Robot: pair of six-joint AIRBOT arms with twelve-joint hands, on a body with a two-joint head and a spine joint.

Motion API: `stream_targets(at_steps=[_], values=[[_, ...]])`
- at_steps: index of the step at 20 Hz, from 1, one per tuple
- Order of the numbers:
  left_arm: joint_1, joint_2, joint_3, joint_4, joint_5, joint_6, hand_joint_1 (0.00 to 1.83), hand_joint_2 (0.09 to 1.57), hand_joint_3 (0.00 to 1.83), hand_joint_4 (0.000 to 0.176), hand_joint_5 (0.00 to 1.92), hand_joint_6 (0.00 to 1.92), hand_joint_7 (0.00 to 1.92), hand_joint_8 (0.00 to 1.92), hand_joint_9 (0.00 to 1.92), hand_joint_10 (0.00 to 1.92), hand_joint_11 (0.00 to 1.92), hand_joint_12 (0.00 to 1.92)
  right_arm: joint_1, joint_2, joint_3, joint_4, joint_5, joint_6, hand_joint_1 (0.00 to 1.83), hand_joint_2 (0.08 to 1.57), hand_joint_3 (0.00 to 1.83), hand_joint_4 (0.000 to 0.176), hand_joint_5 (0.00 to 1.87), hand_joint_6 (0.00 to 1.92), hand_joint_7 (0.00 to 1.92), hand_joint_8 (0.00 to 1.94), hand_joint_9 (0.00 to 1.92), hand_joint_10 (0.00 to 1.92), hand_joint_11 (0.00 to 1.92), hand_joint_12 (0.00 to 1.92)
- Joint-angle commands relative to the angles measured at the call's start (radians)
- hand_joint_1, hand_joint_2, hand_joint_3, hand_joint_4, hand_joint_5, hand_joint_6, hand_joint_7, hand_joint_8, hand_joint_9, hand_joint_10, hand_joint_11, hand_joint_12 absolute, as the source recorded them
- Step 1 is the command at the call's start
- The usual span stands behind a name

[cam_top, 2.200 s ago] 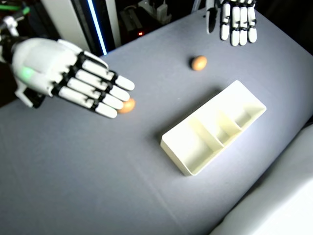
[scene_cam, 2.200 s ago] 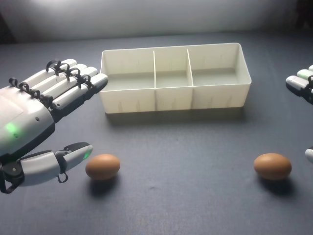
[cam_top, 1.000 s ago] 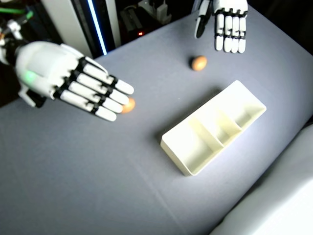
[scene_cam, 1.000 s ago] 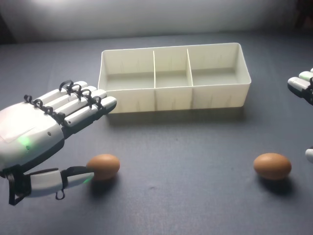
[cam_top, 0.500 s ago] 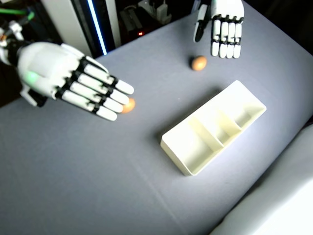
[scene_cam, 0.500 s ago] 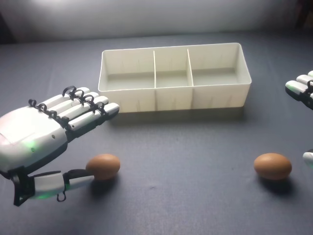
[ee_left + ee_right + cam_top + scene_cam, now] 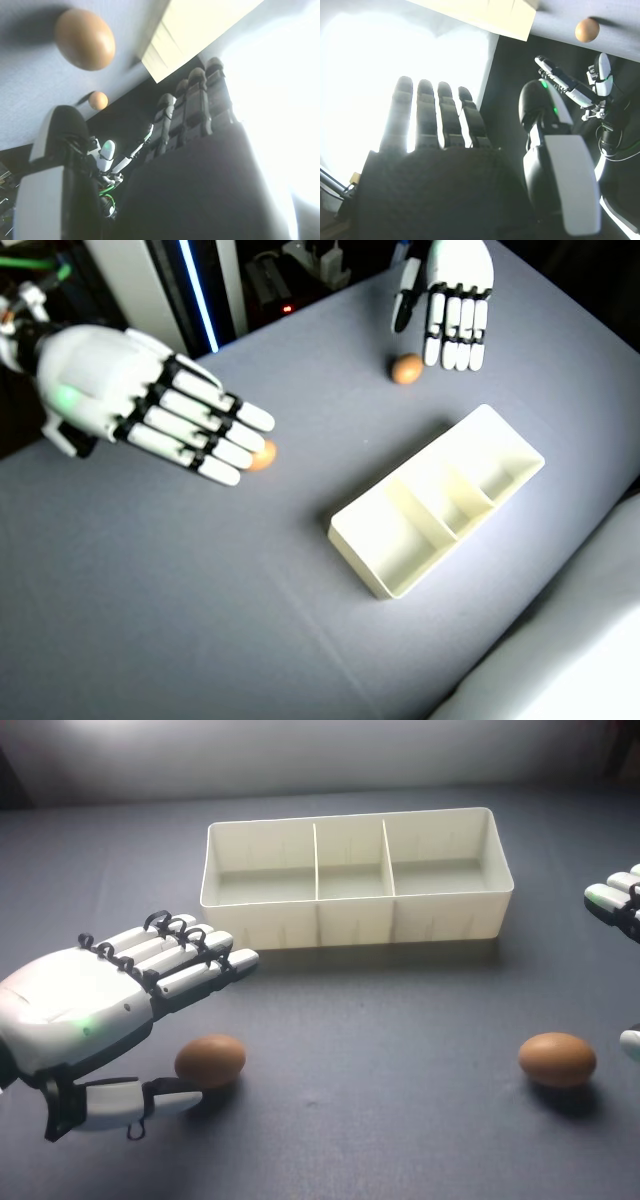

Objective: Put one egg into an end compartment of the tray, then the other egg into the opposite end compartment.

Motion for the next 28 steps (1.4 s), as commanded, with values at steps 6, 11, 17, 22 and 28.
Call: stream_targets(at_steps=[6, 11, 17, 22, 28], values=[[-0.020, -0.024, 0.020, 0.004, -0.052, -0.004, 0.60, 1.19, 0.00, 0.093, 0.00, 0.00, 0.00, 0.00, 0.00, 0.00, 0.00, 0.00, 0.002, 0.000, 0.000, -0.007, 0.128, 0.008, 0.35, 1.34, 0.01, 0.000, 0.00, 0.00, 0.00, 0.00, 0.00, 0.00, 0.00, 0.00], [-0.026, -0.038, 0.032, 0.004, -0.020, -0.004, 0.63, 1.18, 0.00, 0.072, 0.00, 0.00, 0.00, 0.00, 0.00, 0.00, 0.00, 0.00, 0.002, 0.000, 0.000, -0.007, 0.130, 0.009, 0.35, 1.35, 0.01, 0.000, 0.00, 0.00, 0.00, 0.00, 0.00, 0.00, 0.00, 0.00], [-0.036, -0.064, 0.055, 0.005, 0.023, -0.004, 0.70, 1.18, 0.00, 0.041, 0.00, 0.00, 0.02, 0.01, 0.00, 0.00, 0.00, 0.00, 0.002, 0.000, 0.000, -0.007, 0.131, 0.011, 0.36, 1.35, 0.01, 0.000, 0.00, 0.00, 0.00, 0.00, 0.00, 0.00, 0.00, 0.00], [-0.049, -0.093, 0.080, 0.005, 0.068, -0.004, 0.70, 1.21, 0.01, 0.032, 0.09, 0.03, 0.15, 0.04, 0.07, 0.03, 0.00, 0.00, 0.001, 0.000, 0.001, -0.007, 0.131, 0.012, 0.35, 1.35, 0.00, 0.000, 0.00, 0.00, 0.00, 0.00, 0.00, 0.00, 0.00, 0.00], [-0.054, -0.115, 0.097, 0.004, 0.092, -0.004, 0.81, 1.22, 0.00, 0.000, 0.36, 0.04, 0.54, 0.02, 0.34, 0.47, 0.00, 1.64, -0.001, 0.000, 0.002, -0.007, 0.131, 0.015, 0.36, 1.35, 0.00, 0.000, 0.00, 0.00, 0.00, 0.00, 0.00, 0.00, 0.00, 0.00]])
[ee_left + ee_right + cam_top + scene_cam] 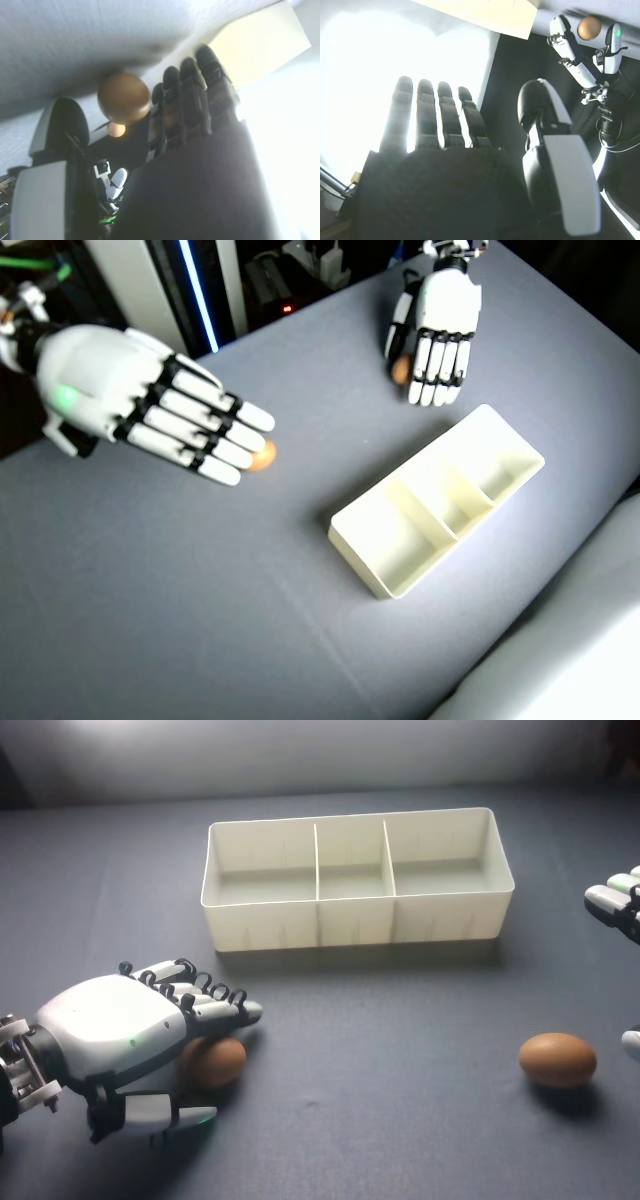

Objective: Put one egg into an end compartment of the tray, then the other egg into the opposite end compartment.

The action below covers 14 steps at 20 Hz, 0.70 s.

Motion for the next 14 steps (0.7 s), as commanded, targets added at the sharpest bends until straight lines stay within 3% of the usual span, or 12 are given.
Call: stream_targets(at_steps=[1, 2, 3, 4, 5, 6, 7, 8, 14], values=[[-0.008, -0.006, 0.004, 0.002, -0.086, 0.003, 0.83, 1.24, 0.00, 0.000, 0.42, 0.06, 0.64, 0.05, 0.30, 0.85, 0.00, 1.77, 0.005, 0.000, 0.002, -0.004, 0.126, 0.005, 0.34, 1.35, 0.00, 0.000, 0.00, 0.00, 0.00, 0.00, 0.00, 0.00, 0.00, 0.00], [-0.009, -0.009, 0.007, 0.002, -0.083, 0.003, 0.88, 1.24, 0.00, 0.000, 0.49, 0.18, 0.71, 0.27, 0.35, 1.16, 0.08, 1.83, 0.004, 0.000, 0.002, -0.004, 0.126, 0.005, 0.33, 1.35, 0.00, 0.000, 0.00, 0.00, 0.00, 0.00, 0.00, 0.00, 0.00, 0.00], [-0.010, -0.013, 0.010, 0.002, -0.080, 0.003, 0.92, 1.23, 0.00, 0.000, 0.54, 0.30, 0.71, 0.57, 0.42, 1.33, 0.18, 1.87, 0.004, 0.000, 0.002, -0.004, 0.126, 0.006, 0.33, 1.35, 0.00, 0.000, 0.00, 0.00, 0.00, 0.00, 0.00, 0.00, 0.00, 0.00], [-0.011, -0.015, 0.012, 0.002, -0.079, 0.003, 1.12, 1.28, 0.00, 0.000, 0.53, 1.18, 0.77, 1.33, 0.53, 1.53, 0.28, 1.91, 0.004, 0.000, 0.002, -0.004, 0.126, 0.006, 0.34, 1.35, 0.00, 0.000, 0.00, 0.00, 0.00, 0.00, 0.00, 0.00, 0.00, 0.00], [-0.012, -0.016, 0.013, 0.002, -0.081, 0.003, 1.16, 1.30, 0.00, 0.000, 0.55, 1.32, 0.77, 1.56, 0.61, 1.67, 0.37, 1.92, 0.004, 0.000, 0.002, -0.004, 0.126, 0.006, 0.36, 1.35, 0.00, 0.000, 0.00, 0.00, 0.00, 0.00, 0.00, 0.00, 0.00, 0.00], [-0.014, -0.015, 0.012, 0.002, -0.092, 0.003, 1.11, 1.24, 0.00, 0.000, 0.73, 1.31, 0.90, 1.77, 0.88, 1.87, 0.81, 1.92, 0.004, 0.000, 0.002, -0.004, 0.126, 0.007, 0.37, 1.35, 0.00, 0.000, 0.00, 0.00, 0.00, 0.00, 0.00, 0.00, 0.00, 0.00], [-0.015, -0.011, 0.008, 0.002, -0.105, 0.003, 1.11, 1.22, 0.00, 0.000, 0.79, 1.28, 0.99, 1.89, 1.08, 1.91, 1.10, 1.92, 0.003, 0.000, 0.002, -0.004, 0.127, 0.007, 0.37, 1.35, 0.00, 0.000, 0.00, 0.00, 0.00, 0.00, 0.00, 0.00, 0.00, 0.00], [-0.015, -0.003, 0.001, 0.003, -0.127, 0.004, 1.11, 1.21, 0.00, 0.000, 0.81, 1.26, 1.04, 1.91, 1.14, 1.92, 1.23, 1.92, 0.003, 0.000, 0.003, -0.004, 0.127, 0.007, 0.37, 1.35, 0.00, 0.000, 0.00, 0.00, 0.00, 0.00, 0.00, 0.00, 0.00, 0.00], [-0.015, 0.043, -0.039, 0.005, -0.245, 0.007, 1.12, 1.19, 0.00, 0.000, 0.85, 1.22, 1.14, 1.92, 1.24, 1.92, 1.34, 1.92, 0.003, 0.000, 0.003, -0.003, 0.128, 0.009, 0.36, 1.35, 0.00, 0.000, 0.00, 0.00, 0.00, 0.00, 0.00, 0.00, 0.00, 0.00]])
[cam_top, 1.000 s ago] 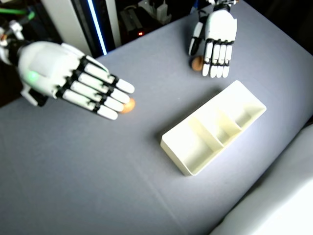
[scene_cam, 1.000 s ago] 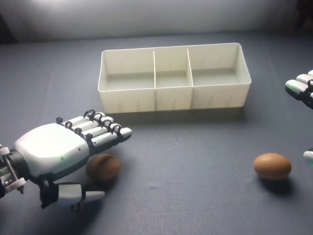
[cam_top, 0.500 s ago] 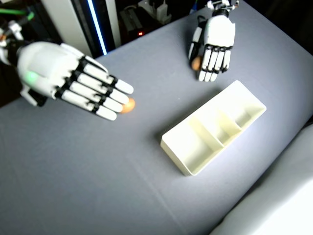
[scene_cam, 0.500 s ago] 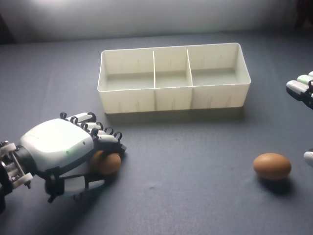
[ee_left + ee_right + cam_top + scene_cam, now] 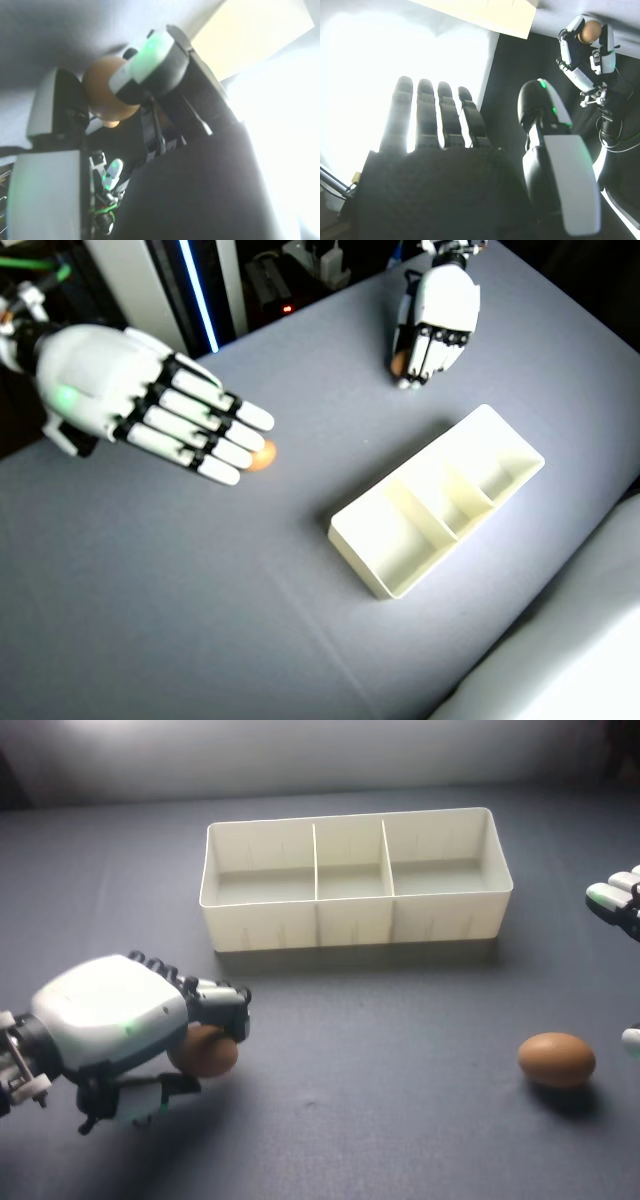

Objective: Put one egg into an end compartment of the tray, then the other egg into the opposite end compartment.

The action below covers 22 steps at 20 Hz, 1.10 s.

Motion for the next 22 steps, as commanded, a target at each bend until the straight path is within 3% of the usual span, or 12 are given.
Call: stream_targets(at_steps=[1, 5, 8, 10, 11, 12, 14, 15, 18, 22], values=[[-0.006, 0.013, -0.005, -0.012, -0.166, 0.004, 1.11, 1.20, 0.00, 0.000, 0.82, 1.26, 1.11, 1.92, 1.24, 1.92, 1.35, 1.92, 0.003, 0.000, 0.003, -0.007, 0.124, 0.004, 0.36, 1.35, 0.00, 0.000, 0.00, 0.00, 0.00, 0.00, 0.00, 0.00, 0.00, 0.00], [-0.011, 0.034, -0.018, -0.016, -0.239, 0.003, 1.10, 1.20, 0.00, 0.000, 0.81, 1.26, 1.03, 1.90, 1.22, 1.92, 1.32, 1.92, 0.003, 0.000, 0.004, -0.006, 0.125, 0.005, 0.35, 1.34, 0.00, 0.000, 0.00, 0.00, 0.00, 0.00, 0.00, 0.00, 0.00, 0.00], [-0.032, 0.036, -0.016, -0.018, -0.262, 0.004, 1.11, 1.19, 0.00, 0.000, 0.83, 1.23, 1.05, 1.92, 1.33, 1.92, 1.46, 1.92, 0.003, 0.000, 0.004, -0.005, 0.125, 0.006, 0.35, 1.34, 0.00, 0.000, 0.00, 0.00, 0.00, 0.00, 0.00, 0.00, 0.00, 0.00], [-0.046, 0.036, -0.012, -0.022, -0.273, 0.004, 1.11, 1.20, 0.00, 0.000, 0.81, 1.26, 0.97, 1.88, 1.24, 1.92, 1.36, 1.92, 0.003, 0.000, 0.004, -0.005, 0.125, 0.006, 0.35, 1.34, 0.00, 0.000, 0.00, 0.00, 0.00, 0.00, 0.00, 0.00, 0.00, 0.00], [-0.051, 0.036, -0.010, -0.032, -0.285, 0.006, 1.11, 1.21, 0.00, 0.000, 0.80, 1.27, 0.97, 1.81, 1.21, 1.92, 1.33, 1.92, 0.003, 0.000, 0.004, -0.005, 0.125, 0.006, 0.36, 1.35, 0.00, 0.000, 0.00, 0.00, 0.00, 0.00, 0.00, 0.00, 0.00, 0.00], [-0.057, 0.036, -0.007, -0.044, -0.297, 0.015, 1.18, 1.22, 0.01, 0.000, 0.75, 1.32, 0.81, 1.50, 1.13, 1.90, 1.23, 1.92, 0.003, 0.000, 0.004, -0.005, 0.125, 0.006, 0.35, 1.34, 0.00, 0.000, 0.00, 0.00, 0.00, 0.00, 0.00, 0.00, 0.00, 0.00], [-0.075, 0.034, 0.000, -0.056, -0.298, 0.026, 1.21, 1.22, 0.00, 0.000, 0.76, 1.31, 0.79, 1.40, 1.09, 1.92, 1.18, 1.92, 0.003, 0.000, 0.004, -0.005, 0.125, 0.006, 0.35, 1.34, 0.00, 0.000, 0.00, 0.00, 0.00, 0.00, 0.00, 0.00, 0.00, 0.00], [-0.085, 0.033, 0.006, -0.062, -0.293, 0.030, 1.22, 1.22, 0.00, 0.000, 0.76, 1.14, 0.84, 1.47, 1.03, 1.85, 1.10, 1.92, 0.002, 0.000, 0.004, -0.005, 0.125, 0.006, 0.35, 1.34, 0.00, 0.000, 0.00, 0.00, 0.00, 0.00, 0.00, 0.00, 0.00, 0.00], [-0.123, 0.022, 0.029, -0.075, -0.265, 0.032, 1.22, 1.21, 0.00, 0.000, 0.77, 1.09, 0.87, 1.45, 0.91, 1.66, 0.90, 1.92, 0.002, 0.000, 0.004, -0.005, 0.125, 0.006, 0.31, 1.34, 0.00, 0.000, 0.00, 0.00, 0.00, 0.00, 0.00, 0.00, 0.00, 0.00], [-0.188, 0.003, 0.063, -0.063, -0.192, 0.032, 1.20, 1.24, 0.00, 0.000, 0.75, 1.07, 0.77, 1.64, 1.01, 1.92, 1.12, 1.92, -0.001, 0.000, 0.005, -0.003, 0.124, 0.006, 0.29, 1.35, 0.00, 0.000, 0.00, 0.00, 0.00, 0.00, 0.00, 0.00, 0.00, 0.00]])
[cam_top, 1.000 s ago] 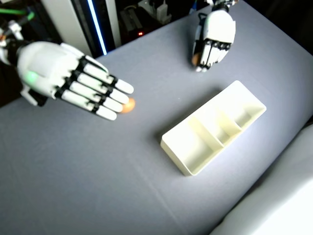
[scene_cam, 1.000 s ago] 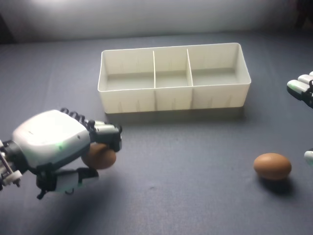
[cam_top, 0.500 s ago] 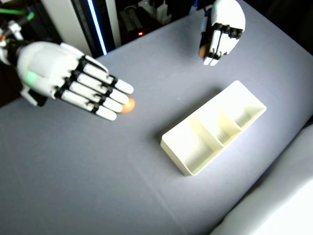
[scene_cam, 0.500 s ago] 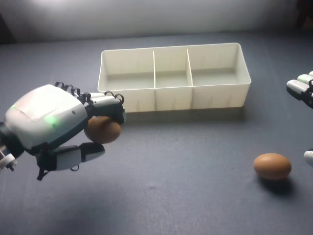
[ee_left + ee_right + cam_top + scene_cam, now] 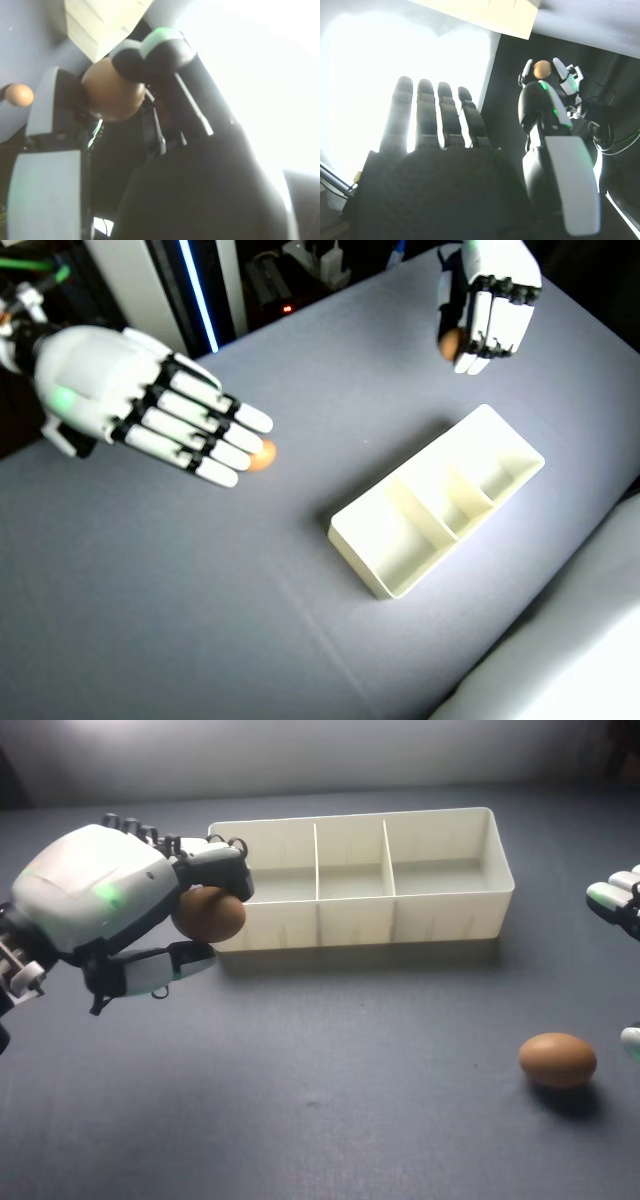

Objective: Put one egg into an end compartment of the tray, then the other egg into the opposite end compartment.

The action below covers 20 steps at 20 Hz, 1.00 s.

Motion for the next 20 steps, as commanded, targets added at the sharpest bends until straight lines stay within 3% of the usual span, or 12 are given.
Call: stream_targets(at_steps=[1, 2, 3, 4, 6, 7, 9, 12, 18, 19, 20], values=[[-0.022, -0.002, 0.010, -0.013, -0.091, 0.003, 1.21, 1.23, 0.00, 0.000, 0.77, 1.24, 0.79, 1.45, 1.06, 1.92, 1.17, 1.92, -0.001, 0.000, 0.003, -0.003, 0.124, 0.004, 0.30, 1.35, 0.00, 0.000, 0.00, 0.00, 0.00, 0.00, 0.00, 0.00, 0.00, 0.00], [-0.039, -0.007, 0.021, -0.013, -0.072, 0.003, 1.14, 1.19, 0.00, 0.000, 0.84, 1.19, 0.94, 1.75, 1.13, 1.92, 1.25, 1.92, -0.002, 0.000, 0.003, -0.003, 0.124, 0.004, 0.30, 1.35, 0.00, 0.000, 0.00, 0.00, 0.00, 0.00, 0.00, 0.00, 0.00, 0.00], [-0.054, -0.013, 0.030, -0.013, -0.061, 0.003, 1.13, 1.18, 0.00, 0.000, 0.85, 1.19, 0.92, 1.83, 1.08, 1.92, 1.20, 1.92, -0.002, 0.000, 0.003, -0.003, 0.124, 0.004, 0.31, 1.35, 0.00, 0.000, 0.00, 0.00, 0.00, 0.00, 0.00, 0.00, 0.00, 0.00], [-0.075, -0.021, 0.042, -0.013, -0.043, 0.003, 1.19, 1.21, 0.02, 0.000, 0.76, 1.30, 0.80, 1.52, 1.00, 1.92, 1.11, 1.92, -0.003, 0.000, 0.003, -0.003, 0.124, 0.004, 0.31, 1.35, 0.00, 0.000, 0.00, 0.00, 0.00, 0.00, 0.00, 0.00, 0.00, 0.00], [-0.110, -0.038, 0.067, -0.017, -0.014, 0.003, 1.21, 1.22, 0.01, 0.000, 0.76, 1.31, 0.78, 1.42, 1.10, 1.92, 1.24, 1.92, -0.003, 0.000, 0.003, -0.002, 0.124, 0.004, 0.31, 1.35, 0.00, 0.000, 0.00, 0.00, 0.00, 0.00, 0.00, 0.00, 0.00, 0.00], [-0.127, -0.048, 0.082, -0.018, 0.009, 0.003, 1.14, 1.19, 0.00, 0.000, 0.83, 1.21, 0.91, 1.72, 1.13, 1.92, 1.28, 1.92, -0.003, 0.000, 0.003, -0.002, 0.124, 0.004, 0.32, 1.36, 0.00, 0.000, 0.00, 0.00, 0.00, 0.00, 0.00, 0.00, 0.00, 0.00], [-0.155, -0.072, 0.113, -0.025, 0.050, 0.003, 1.09, 1.17, 0.00, 0.000, 0.89, 1.15, 0.97, 1.91, 1.22, 1.92, 1.35, 1.92, -0.004, -0.001, 0.004, -0.002, 0.124, 0.005, 0.34, 1.35, 0.00, 0.000, 0.00, 0.00, 0.00, 0.00, 0.00, 0.00, 0.00, 0.00], [-0.200, -0.112, 0.165, -0.037, 0.128, 0.003, 1.12, 1.16, 0.00, 0.000, 0.89, 1.14, 1.11, 1.92, 1.32, 1.92, 1.42, 1.92, -0.005, -0.002, 0.005, -0.003, 0.123, 0.007, 0.36, 1.35, 0.00, 0.000, 0.00, 0.00, 0.00, 0.00, 0.00, 0.00, 0.00, 0.00], [-0.259, -0.189, 0.256, -0.059, 0.263, 0.008, 1.11, 1.21, 0.01, 0.000, 0.78, 1.29, 0.99, 1.92, 1.21, 1.92, 1.33, 1.92, -0.006, -0.005, 0.007, -0.003, 0.122, 0.008, 0.35, 1.36, 0.00, 0.000, 0.00, 0.00, 0.00, 0.00, 0.00, 0.00, 0.00, 0.00], [-0.264, -0.202, 0.273, -0.072, 0.292, 0.018, 1.13, 1.32, 0.02, 0.000, 0.52, 1.48, 0.75, 1.76, 0.79, 1.92, 0.97, 1.92, -0.006, -0.005, 0.008, -0.003, 0.120, 0.010, 0.37, 1.36, 0.00, 0.000, 0.00, 0.00, 0.00, 0.00, 0.00, 0.00, 0.00, 0.00], [-0.268, -0.210, 0.283, -0.077, 0.308, 0.023, 1.07, 1.29, 0.00, 0.000, 0.15, 1.10, 0.33, 1.24, 0.29, 1.61, 0.19, 1.92, -0.007, -0.005, 0.009, -0.002, 0.119, 0.012, 0.37, 1.36, 0.00, 0.000, 0.00, 0.00, 0.00, 0.00, 0.00, 0.00, 0.00, 0.00]])
